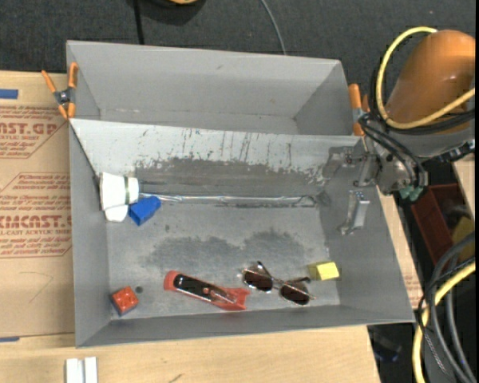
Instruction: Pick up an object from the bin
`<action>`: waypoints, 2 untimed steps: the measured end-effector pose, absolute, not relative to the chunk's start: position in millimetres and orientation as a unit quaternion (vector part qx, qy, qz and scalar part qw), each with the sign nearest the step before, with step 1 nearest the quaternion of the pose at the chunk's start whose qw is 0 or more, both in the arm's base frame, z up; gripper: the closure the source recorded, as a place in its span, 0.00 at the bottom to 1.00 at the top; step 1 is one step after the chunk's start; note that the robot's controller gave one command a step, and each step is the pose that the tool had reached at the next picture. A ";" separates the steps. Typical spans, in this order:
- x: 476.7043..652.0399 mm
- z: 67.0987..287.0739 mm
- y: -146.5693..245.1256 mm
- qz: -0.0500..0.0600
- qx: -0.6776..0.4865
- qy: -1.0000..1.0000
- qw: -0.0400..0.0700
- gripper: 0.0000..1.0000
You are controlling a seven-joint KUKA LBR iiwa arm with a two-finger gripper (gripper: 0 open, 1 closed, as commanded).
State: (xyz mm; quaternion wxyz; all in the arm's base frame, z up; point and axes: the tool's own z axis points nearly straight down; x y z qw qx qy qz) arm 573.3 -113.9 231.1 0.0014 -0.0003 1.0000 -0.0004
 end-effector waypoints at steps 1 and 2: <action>573.3 231.1 -113.9 0.000 0.000 1.000 0.001 0.00; 552.5 187.3 -104.8 -0.001 -0.019 1.000 0.005 0.00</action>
Offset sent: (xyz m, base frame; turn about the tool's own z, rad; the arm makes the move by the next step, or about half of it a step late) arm -0.0424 0.0186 -0.0876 -0.0734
